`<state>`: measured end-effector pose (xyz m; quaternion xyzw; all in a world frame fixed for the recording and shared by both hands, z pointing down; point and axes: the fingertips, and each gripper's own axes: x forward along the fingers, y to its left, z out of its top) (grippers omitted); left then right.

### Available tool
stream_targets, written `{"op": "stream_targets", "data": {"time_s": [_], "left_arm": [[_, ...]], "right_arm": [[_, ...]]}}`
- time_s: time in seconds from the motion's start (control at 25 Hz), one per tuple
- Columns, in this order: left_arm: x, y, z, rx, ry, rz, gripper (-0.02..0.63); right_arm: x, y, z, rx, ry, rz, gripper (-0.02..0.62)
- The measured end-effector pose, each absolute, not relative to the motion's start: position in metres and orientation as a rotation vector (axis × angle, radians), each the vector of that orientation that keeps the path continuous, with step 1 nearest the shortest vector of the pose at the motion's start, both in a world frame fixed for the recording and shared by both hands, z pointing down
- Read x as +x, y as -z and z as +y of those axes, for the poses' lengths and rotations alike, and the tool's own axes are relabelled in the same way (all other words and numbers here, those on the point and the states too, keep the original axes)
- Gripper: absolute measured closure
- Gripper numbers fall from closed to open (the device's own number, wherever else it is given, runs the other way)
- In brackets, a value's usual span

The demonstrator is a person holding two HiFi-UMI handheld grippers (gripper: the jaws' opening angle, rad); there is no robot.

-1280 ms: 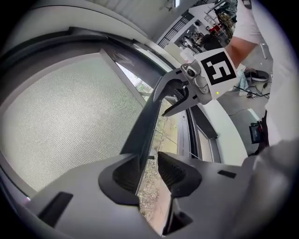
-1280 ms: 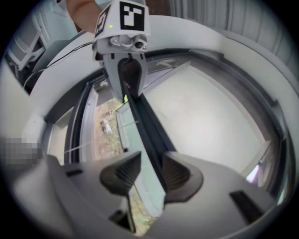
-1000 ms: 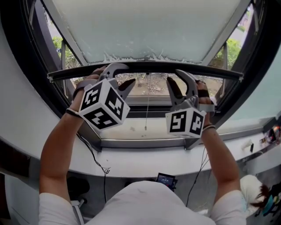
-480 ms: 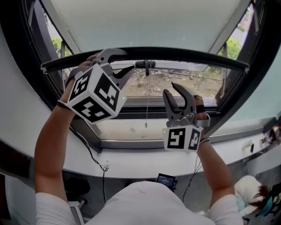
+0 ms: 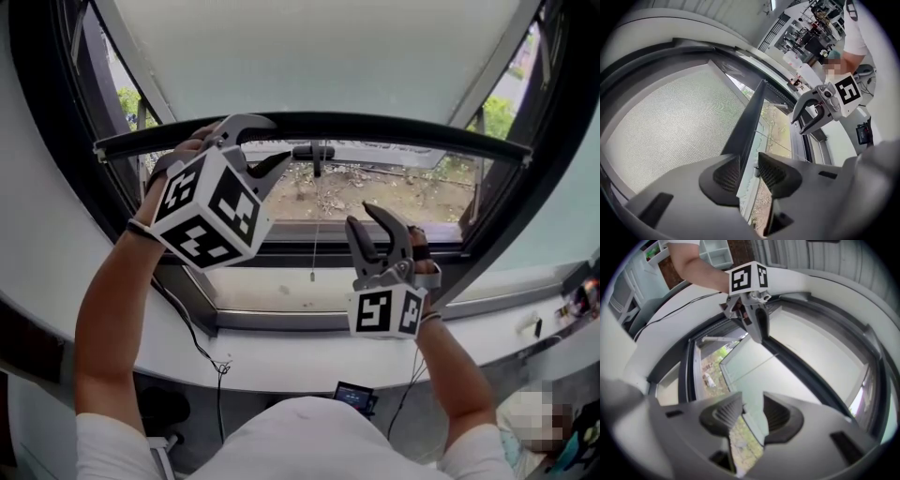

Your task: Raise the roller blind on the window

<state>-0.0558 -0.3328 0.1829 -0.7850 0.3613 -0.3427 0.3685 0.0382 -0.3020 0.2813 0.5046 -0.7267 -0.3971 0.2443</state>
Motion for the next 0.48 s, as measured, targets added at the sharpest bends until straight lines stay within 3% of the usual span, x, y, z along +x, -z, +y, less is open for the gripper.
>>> {"op": "stream_targets", "data": {"time_s": [0.48], "left_arm": [[-0.056, -0.149, -0.334, -1.991, 0.796, 0.973, 0.471]], "right_arm": [[0.03, -0.297, -0.298, 1.32, 1.052, -2.025, 0.445]]}}
